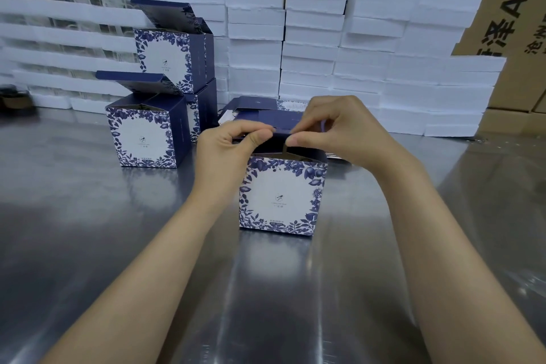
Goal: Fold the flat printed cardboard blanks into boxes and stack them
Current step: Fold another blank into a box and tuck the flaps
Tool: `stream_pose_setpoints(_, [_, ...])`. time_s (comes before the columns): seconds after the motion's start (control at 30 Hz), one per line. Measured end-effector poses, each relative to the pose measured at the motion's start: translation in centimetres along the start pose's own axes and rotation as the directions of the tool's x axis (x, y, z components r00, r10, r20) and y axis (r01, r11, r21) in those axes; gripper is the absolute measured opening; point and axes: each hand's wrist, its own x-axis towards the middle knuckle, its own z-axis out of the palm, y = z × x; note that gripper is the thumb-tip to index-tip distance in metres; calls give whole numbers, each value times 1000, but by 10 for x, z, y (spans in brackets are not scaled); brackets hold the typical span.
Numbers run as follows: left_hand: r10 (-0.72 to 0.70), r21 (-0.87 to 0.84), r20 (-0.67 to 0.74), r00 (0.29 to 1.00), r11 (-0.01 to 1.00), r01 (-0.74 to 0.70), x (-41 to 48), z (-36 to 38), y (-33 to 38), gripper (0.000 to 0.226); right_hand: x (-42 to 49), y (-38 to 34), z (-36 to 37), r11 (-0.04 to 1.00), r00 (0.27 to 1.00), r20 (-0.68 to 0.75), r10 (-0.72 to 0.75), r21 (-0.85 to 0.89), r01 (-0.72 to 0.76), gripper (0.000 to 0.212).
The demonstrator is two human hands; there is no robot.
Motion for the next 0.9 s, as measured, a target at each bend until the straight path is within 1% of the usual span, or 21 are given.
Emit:
stream_pose_setpoints(0.1, [-9,-12,-19,1000,1000,9,0,-1,1,15,-4,3,-6,998,998,-8,54,38,-54,4])
stream_pose_setpoints(0.23, [-12,-70,-47,999,998,8,5,-4,5,15,-7,5,-14,992,990,-93,104,84,-96,3])
stream_pose_setpoints(0.33, [-20,-99,-5,1000,995,20,4,-4,8,11,-6,3,-15,985,984,-108,143,116,-131,6])
stream_pose_setpoints(0.4, [-12,-112,27,1000,994,15,2,-3,10,18,-5,2,-14,981,983,-113,145,148,-128,7])
stream_pose_setpoints(0.47, [18,-116,38,999,993,-14,1,-2,12,19,-3,1,-17,973,979,-137,154,193,-126,9])
stream_pose_setpoints(0.5, [26,-116,41,999,993,-21,0,-1,12,16,-4,1,-19,964,977,-125,174,222,-143,10])
stream_pose_setpoints(0.57, [-2,-112,72,997,994,10,1,1,12,10,-6,2,-23,934,968,-21,250,267,-236,12])
stream_pose_setpoints(0.63, [-39,-31,134,990,999,44,1,2,8,17,-10,5,-22,921,949,79,305,230,-315,12])
stream_pose_setpoints(0.67, [-68,10,176,982,998,67,1,2,5,18,-11,5,-21,923,947,80,312,209,-322,12])
stream_pose_setpoints(0.73, [-129,22,248,960,992,128,0,1,2,16,-10,7,-20,925,952,19,307,230,-303,15])
stream_pose_setpoints(0.8, [-129,13,251,959,991,130,1,-1,-1,19,-8,8,-18,923,955,-60,290,279,-263,16])
stream_pose_setpoints(0.83, [-117,24,243,963,993,115,3,-2,-2,21,-7,11,-14,934,956,-119,270,273,-230,16])
stream_pose_setpoints(0.87, [-114,39,244,963,993,108,4,-3,-4,23,-6,15,-11,953,952,-181,245,223,-203,16])
stream_pose_setpoints(0.9, [-124,47,250,960,992,115,5,-4,-5,23,-5,20,-7,970,949,-217,229,134,-204,15])
